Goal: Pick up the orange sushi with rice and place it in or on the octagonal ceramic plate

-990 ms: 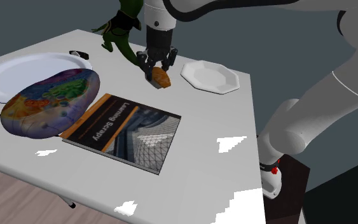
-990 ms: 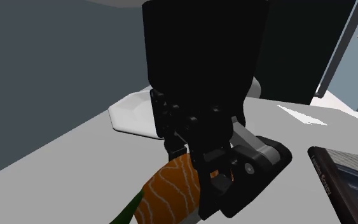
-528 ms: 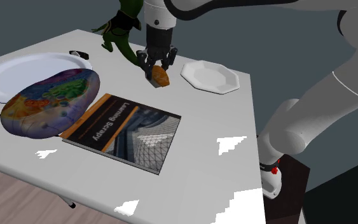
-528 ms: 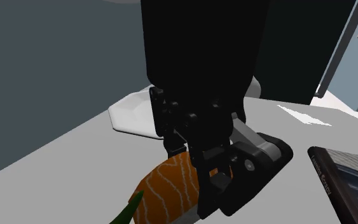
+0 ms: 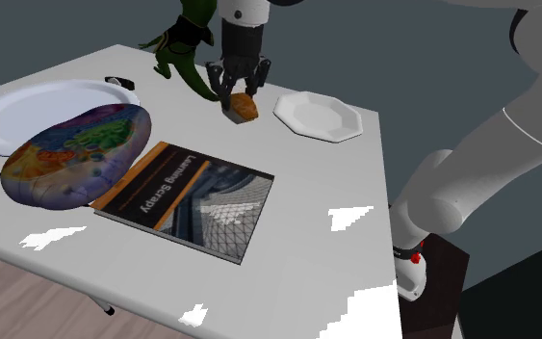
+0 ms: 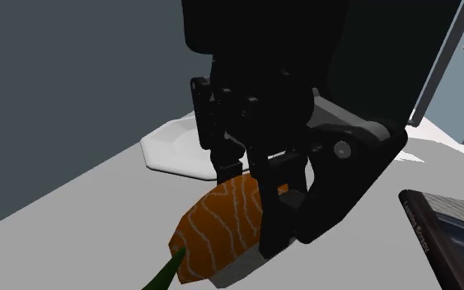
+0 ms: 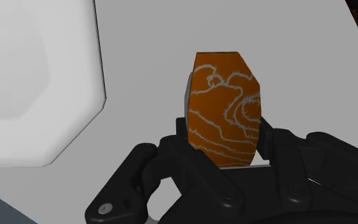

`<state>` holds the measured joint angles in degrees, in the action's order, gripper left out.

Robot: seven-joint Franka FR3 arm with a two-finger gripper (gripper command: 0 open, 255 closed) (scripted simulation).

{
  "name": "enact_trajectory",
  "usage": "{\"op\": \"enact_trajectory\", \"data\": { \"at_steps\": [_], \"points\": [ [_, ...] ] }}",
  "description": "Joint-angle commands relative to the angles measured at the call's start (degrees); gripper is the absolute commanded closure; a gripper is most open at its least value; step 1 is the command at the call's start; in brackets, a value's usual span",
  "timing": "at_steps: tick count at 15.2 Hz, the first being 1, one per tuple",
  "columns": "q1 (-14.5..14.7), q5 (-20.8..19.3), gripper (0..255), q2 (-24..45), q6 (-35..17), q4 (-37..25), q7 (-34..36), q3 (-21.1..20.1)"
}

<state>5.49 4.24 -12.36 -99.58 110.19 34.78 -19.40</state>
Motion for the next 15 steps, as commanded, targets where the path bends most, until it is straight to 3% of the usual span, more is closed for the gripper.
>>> {"op": "enact_trajectory", "data": {
  "at_steps": [1,10,15],
  "points": [
    [0.0,-0.1,255,0.1,1.6,-1.7,0.1,0.0],
    [-0.2,-0.5,255,1.3,8.0,-9.2,0.5,0.1],
    [-1.6,1.2,255,-8.2,8.3,0.0,-6.0,4.5]
  ]
}}
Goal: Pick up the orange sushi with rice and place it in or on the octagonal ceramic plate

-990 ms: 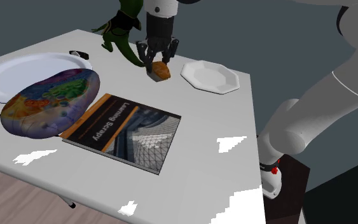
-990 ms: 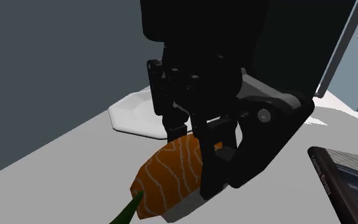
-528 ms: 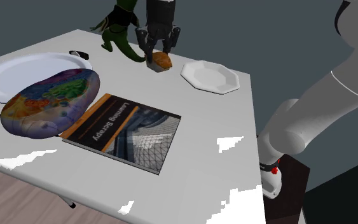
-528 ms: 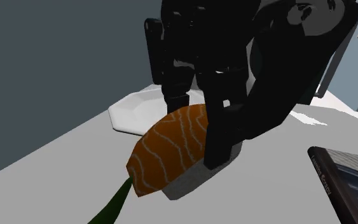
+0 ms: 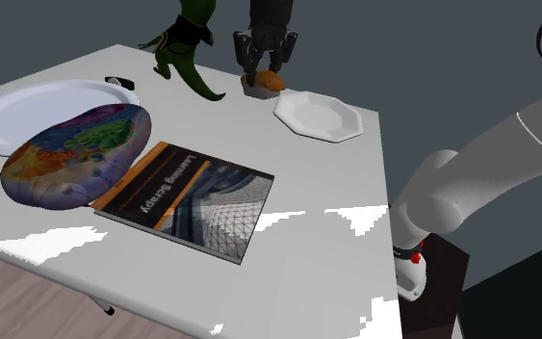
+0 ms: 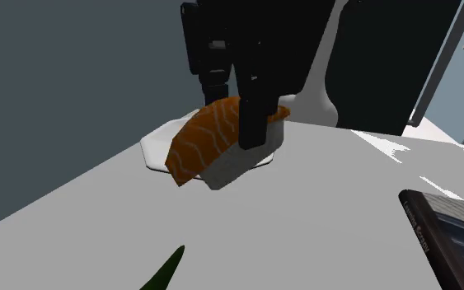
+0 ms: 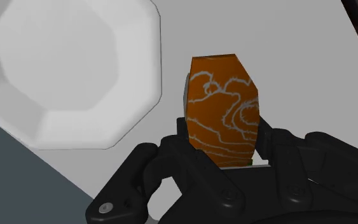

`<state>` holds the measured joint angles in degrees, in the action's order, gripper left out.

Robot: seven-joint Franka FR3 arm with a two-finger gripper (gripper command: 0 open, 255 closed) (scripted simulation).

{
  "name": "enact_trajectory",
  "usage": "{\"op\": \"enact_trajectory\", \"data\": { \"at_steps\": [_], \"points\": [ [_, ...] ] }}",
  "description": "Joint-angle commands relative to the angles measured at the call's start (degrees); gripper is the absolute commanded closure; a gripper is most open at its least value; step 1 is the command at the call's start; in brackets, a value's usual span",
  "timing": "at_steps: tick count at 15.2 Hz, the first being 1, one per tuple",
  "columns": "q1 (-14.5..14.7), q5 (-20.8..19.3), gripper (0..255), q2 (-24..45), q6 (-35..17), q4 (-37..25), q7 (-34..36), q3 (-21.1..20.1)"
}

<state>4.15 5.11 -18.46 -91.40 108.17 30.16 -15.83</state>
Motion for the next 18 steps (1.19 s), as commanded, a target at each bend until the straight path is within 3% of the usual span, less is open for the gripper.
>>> {"op": "enact_trajectory", "data": {
  "at_steps": [1,12,18],
  "points": [
    [-0.5,0.4,255,-3.9,0.3,3.7,-2.6,1.9],
    [-3.1,-2.7,255,-20.3,4.2,16.7,-15.6,12.8],
    [-3.0,-2.6,255,-21.6,0.0,22.4,-15.7,12.7]
  ]
}}
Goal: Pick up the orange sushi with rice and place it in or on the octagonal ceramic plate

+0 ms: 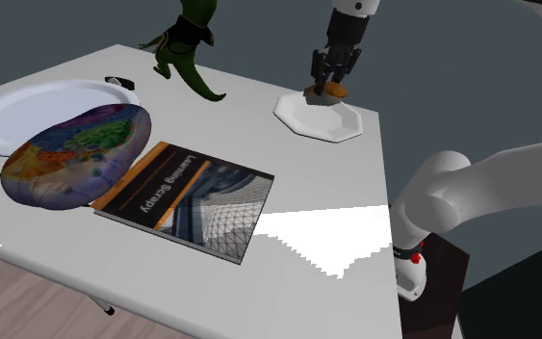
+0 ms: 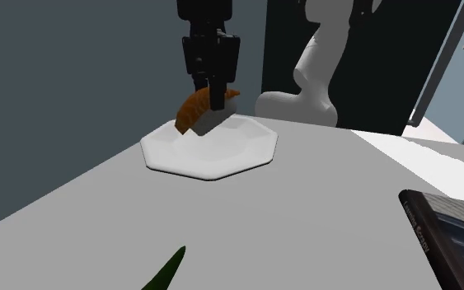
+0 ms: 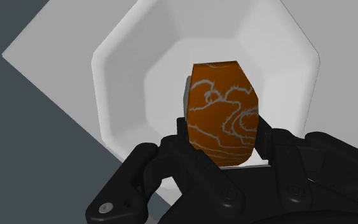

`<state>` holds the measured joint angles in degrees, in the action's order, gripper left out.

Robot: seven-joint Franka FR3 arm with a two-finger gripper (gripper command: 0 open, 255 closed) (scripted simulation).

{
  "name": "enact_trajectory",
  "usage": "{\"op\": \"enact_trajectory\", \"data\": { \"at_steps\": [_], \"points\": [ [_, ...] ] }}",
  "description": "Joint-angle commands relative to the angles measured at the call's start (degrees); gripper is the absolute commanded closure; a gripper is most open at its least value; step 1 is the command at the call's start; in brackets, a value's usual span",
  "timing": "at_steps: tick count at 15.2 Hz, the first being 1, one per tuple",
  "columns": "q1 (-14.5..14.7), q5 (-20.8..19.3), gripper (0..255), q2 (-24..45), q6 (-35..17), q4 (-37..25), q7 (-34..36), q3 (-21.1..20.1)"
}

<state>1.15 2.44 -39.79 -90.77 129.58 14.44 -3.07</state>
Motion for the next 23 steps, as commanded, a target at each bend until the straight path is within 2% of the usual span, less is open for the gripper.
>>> {"op": "enact_trajectory", "data": {
  "at_steps": [1,7,14,15,16,20,23],
  "points": [
    [0.0,0.1,255,-0.5,-1.4,1.8,0.0,-0.1],
    [0.1,0.2,255,-1.4,-6.2,7.6,-0.1,-0.2],
    [0.1,0.2,255,-1.4,-6.2,7.6,-0.1,-0.2],
    [0.1,0.2,0,-1.5,-6.4,7.4,-0.1,-0.2],
    [0.1,0.3,0,-1.5,-6.4,7.4,-0.1,-0.2],
    [0.7,-1.3,0,4.5,-3.7,-2.2,-4.6,1.0],
    [0.7,-1.2,0,4.2,-5.9,0.4,-4.6,1.0]
  ]
}}
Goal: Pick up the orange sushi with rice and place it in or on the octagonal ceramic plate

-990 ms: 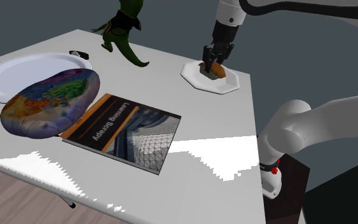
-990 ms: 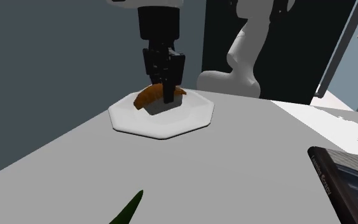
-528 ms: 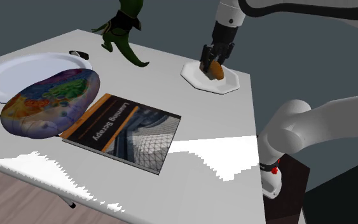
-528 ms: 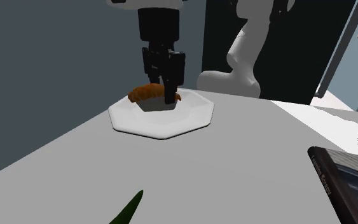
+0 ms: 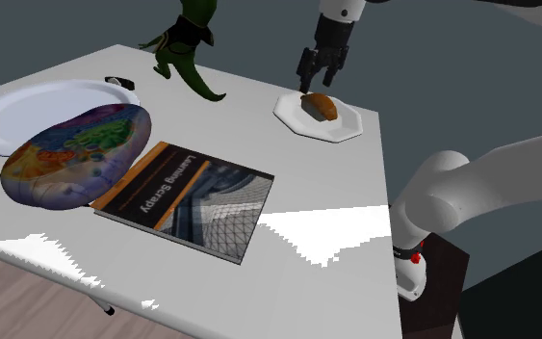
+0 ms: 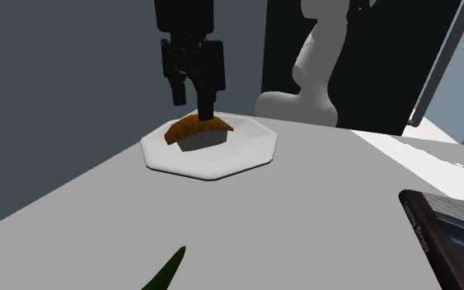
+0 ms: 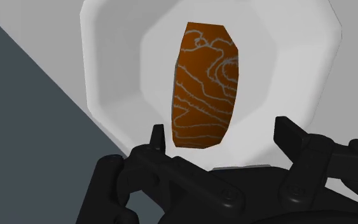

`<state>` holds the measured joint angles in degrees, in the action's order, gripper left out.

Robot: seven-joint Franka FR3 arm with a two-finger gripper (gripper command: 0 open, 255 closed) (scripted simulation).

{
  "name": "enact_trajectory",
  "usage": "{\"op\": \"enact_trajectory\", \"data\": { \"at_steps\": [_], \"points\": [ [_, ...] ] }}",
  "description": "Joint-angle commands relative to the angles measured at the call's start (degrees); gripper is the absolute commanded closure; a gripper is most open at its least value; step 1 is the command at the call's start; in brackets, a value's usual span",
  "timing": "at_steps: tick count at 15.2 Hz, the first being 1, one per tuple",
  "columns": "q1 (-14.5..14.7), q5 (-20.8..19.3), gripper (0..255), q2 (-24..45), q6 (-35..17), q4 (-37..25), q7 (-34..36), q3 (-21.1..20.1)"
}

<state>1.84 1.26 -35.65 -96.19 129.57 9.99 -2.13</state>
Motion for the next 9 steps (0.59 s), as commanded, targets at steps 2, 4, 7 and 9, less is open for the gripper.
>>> {"op": "enact_trajectory", "data": {
  "at_steps": [2,4,7,9],
  "points": [
    [0.0,0.0,0,-0.1,-2.0,2.1,-0.2,0.0],
    [0.0,0.0,0,-0.2,-3.5,3.7,-0.2,0.0],
    [0.0,0.0,0,-0.2,-4.0,4.2,-0.2,0.0],
    [0.0,0.0,0,-0.2,-4.0,4.2,-0.2,0.0]
  ]
}}
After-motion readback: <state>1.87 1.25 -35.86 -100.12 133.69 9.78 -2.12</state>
